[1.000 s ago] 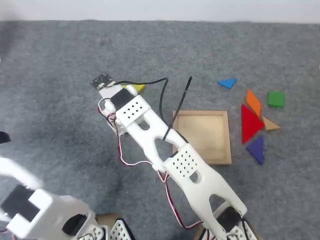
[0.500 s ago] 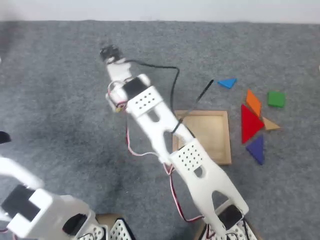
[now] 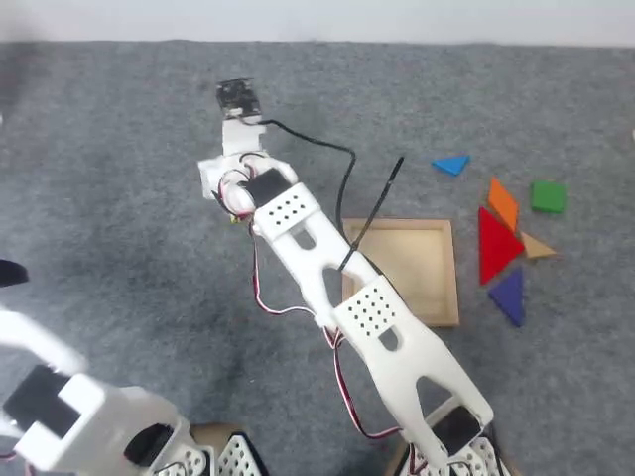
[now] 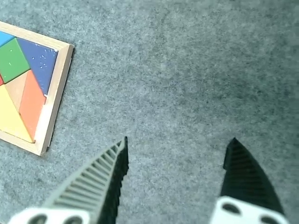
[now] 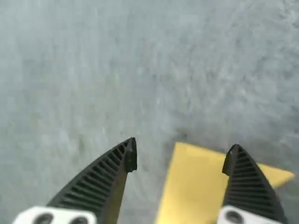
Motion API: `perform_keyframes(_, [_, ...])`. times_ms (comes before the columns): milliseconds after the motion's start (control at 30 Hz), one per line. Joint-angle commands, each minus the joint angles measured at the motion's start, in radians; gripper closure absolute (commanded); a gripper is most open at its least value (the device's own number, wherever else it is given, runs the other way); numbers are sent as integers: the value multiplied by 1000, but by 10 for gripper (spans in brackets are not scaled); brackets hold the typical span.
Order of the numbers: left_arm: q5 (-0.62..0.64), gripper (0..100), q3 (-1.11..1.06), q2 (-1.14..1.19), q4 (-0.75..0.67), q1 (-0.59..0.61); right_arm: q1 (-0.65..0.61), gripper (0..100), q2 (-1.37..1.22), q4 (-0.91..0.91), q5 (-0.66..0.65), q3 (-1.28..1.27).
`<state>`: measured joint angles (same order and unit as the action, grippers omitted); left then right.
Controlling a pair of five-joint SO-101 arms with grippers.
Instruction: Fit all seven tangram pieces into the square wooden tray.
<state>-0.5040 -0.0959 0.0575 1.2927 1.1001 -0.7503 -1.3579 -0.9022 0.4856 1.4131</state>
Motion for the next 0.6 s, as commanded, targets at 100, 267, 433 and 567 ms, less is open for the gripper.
perform_keyframes(100, [9, 678, 33, -18, 9, 0, 36, 701, -61, 226, 212, 29])
perform_keyframes(267, [9, 679, 33, -18, 11, 0, 39, 701, -59, -27, 97, 38])
perform_keyframes(433, [9, 679, 33, -18, 11, 0, 2, 701, 4, -450, -35, 64])
perform_keyframes(567, [9, 679, 33, -18, 11, 0, -54, 701, 65, -723, -115, 92])
